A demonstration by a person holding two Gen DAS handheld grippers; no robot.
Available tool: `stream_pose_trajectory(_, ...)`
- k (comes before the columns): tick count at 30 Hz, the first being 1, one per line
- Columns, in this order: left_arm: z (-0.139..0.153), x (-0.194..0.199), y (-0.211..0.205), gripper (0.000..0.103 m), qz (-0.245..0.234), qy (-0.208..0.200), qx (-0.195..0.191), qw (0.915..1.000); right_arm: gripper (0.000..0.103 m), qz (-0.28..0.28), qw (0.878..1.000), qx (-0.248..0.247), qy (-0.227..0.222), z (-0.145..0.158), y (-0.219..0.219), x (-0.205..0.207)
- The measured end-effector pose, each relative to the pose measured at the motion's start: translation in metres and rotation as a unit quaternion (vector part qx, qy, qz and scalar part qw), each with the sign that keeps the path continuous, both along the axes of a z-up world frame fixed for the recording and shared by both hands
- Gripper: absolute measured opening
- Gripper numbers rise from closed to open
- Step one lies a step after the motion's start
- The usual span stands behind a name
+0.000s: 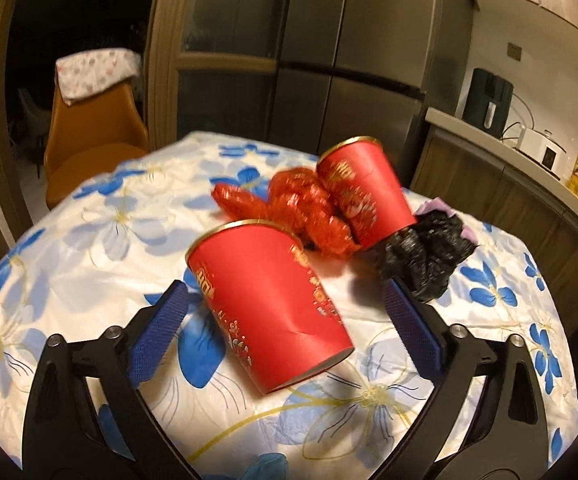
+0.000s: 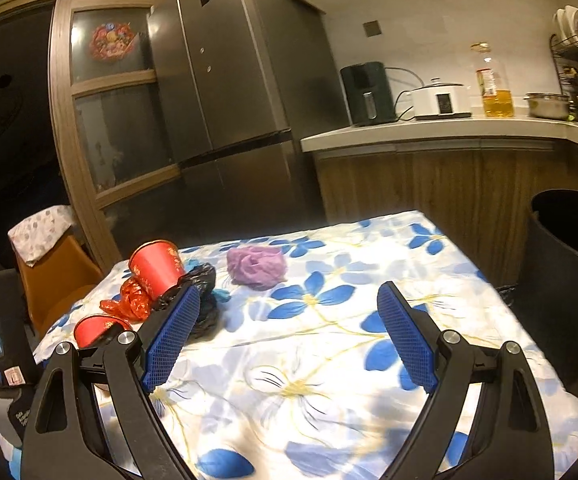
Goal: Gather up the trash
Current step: 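Grasp the tall red paper cup with the left tool while the right tool grasps the black plastic bag, then carry the red cup and black bag over the black bin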
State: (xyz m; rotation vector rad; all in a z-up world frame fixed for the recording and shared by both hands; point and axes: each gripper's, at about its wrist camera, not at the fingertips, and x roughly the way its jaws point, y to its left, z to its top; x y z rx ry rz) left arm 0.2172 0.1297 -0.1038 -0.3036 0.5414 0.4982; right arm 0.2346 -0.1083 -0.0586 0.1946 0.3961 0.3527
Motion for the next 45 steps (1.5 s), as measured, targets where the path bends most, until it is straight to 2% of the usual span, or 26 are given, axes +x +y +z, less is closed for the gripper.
stream_pose_trajectory(4, -0.009, 0.005, 0.009, 0.081, 0.004, 0.018, -0.026, 0.9995, 0.087, 0.012, 1.0, -0.002, 0.005, -0.003, 0.016, 0.01)
stream_pose_trajectory(9, -0.016, 0.006, 0.018, 0.062, -0.002, 0.023, -0.057, 0.9981, 0.087, 0.033, 0.999, -0.011, 0.01, -0.008, 0.038, 0.019)
stream_pose_trajectory(14, -0.015, 0.001, 0.019, 0.057, -0.017, 0.012, -0.066, 0.9976, 0.087, 0.049, 0.998, -0.015, 0.021, -0.013, 0.052, 0.028)
stream_pose_trajectory(19, -0.003, -0.018, 0.024, 0.057, -0.029, -0.023, -0.071, 0.9968, 0.087, 0.065, 0.997, -0.015, 0.036, -0.019, 0.067, 0.04)
stream_pose_trajectory(28, 0.026, -0.053, 0.035, 0.057, -0.031, -0.071, -0.054, 0.9955, 0.068, 0.102, 0.991, -0.019, 0.083, -0.034, 0.106, 0.073)
stream_pose_trajectory(31, 0.034, -0.058, 0.035, 0.057, -0.033, -0.083, -0.045, 0.995, 0.054, 0.108, 0.99, -0.018, 0.094, -0.037, 0.112, 0.078)
stream_pose_trajectory(33, 0.037, -0.059, 0.035, 0.057, -0.032, -0.086, -0.034, 0.9952, 0.038, 0.111, 0.988, -0.02, 0.103, -0.039, 0.114, 0.081)
stream_pose_trajectory(39, 0.038, -0.06, 0.037, 0.057, -0.035, -0.084, -0.037, 0.9952, 0.013, 0.123, 0.986, -0.023, 0.11, -0.04, 0.112, 0.077)
stream_pose_trajectory(42, 0.04, -0.06, 0.035, 0.057, -0.035, -0.085, -0.034, 0.9952, 0.008, 0.123, 0.986, -0.024, 0.109, -0.038, 0.105, 0.072)
stream_pose_trajectory(45, 0.042, -0.061, 0.032, 0.057, -0.039, -0.086, -0.033, 0.995, 0.007, 0.119, 0.988, -0.027, 0.098, -0.032, 0.093, 0.063)
